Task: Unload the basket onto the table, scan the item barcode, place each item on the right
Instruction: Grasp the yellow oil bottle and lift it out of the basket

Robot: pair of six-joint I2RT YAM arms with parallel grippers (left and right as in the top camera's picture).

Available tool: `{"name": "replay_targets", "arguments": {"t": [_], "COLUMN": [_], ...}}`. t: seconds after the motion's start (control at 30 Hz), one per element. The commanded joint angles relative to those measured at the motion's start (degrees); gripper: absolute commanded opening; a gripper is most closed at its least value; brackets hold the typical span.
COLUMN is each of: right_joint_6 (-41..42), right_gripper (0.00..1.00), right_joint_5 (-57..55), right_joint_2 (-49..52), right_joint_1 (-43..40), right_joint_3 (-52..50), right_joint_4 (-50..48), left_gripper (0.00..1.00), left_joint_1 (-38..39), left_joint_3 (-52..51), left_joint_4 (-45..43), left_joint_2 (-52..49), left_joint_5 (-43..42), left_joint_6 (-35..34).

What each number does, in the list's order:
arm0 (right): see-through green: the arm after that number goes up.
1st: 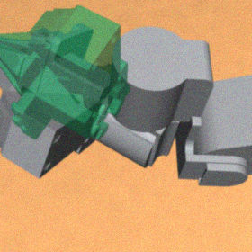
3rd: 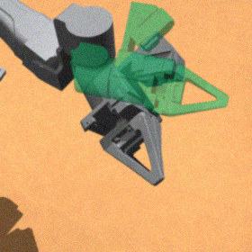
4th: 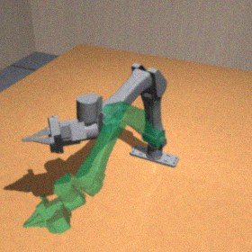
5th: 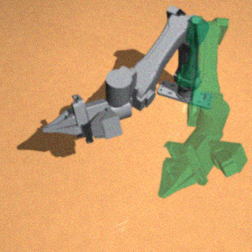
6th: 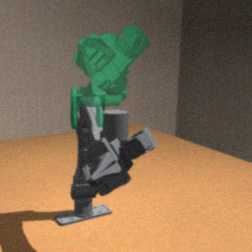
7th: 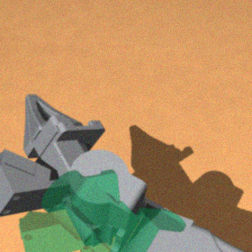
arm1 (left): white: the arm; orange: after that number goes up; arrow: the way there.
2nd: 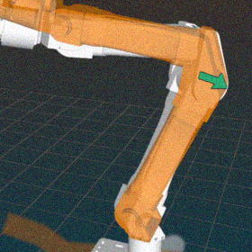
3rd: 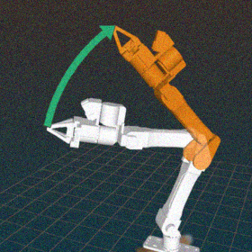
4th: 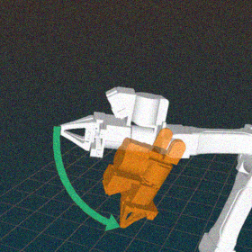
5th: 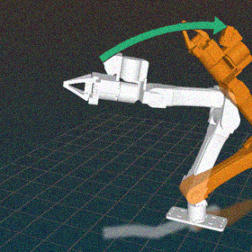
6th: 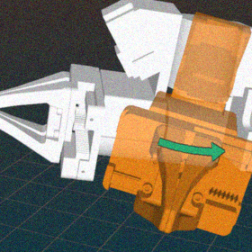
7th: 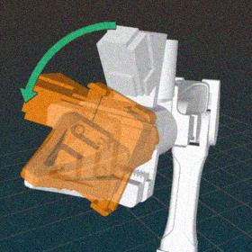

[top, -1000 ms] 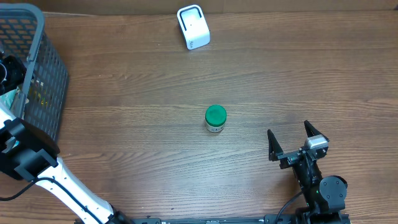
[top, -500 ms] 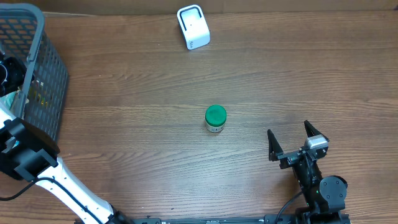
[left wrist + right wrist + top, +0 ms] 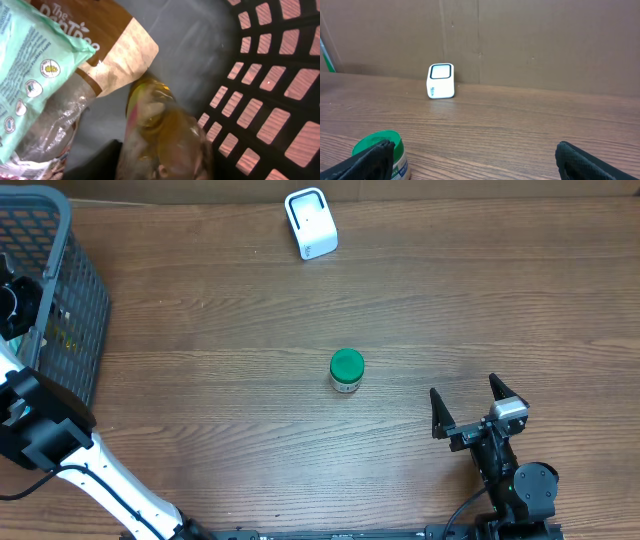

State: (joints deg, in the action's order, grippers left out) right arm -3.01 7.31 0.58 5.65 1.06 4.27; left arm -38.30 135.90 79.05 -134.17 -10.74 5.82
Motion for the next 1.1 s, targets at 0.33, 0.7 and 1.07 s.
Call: {"name": "replay_targets", "arguments": {"t": [0.33,0.7,1.07], "right_joint_6": [0.02,0.02,0.02], "right_gripper": [1.0,1.0,1.0], "right_joint_5": [0.31,0.31,0.31], "right_joint_2": [-0.39,-0.39,-0.39], "right_joint_1": [0.07,0.07,0.07], "right_joint_3": [-0.61,-0.61,-0.61], "right_joint_4": [-0.24,-0.24,-0.24], "left_gripper": [0.34,0.31,0.28], "left_joint_1": [-0.26,0.39,11.02], "left_joint_3": [2.6,15.15,15.15], "left_joint_4": [-1.07,-2.93,1.99], "left_joint_2": [2.19,20.31,34.6], "left_joint_5": [-0.68,-3.28,-9.01], "left_joint_6": [-4.04,-14.16,-15.23]}}
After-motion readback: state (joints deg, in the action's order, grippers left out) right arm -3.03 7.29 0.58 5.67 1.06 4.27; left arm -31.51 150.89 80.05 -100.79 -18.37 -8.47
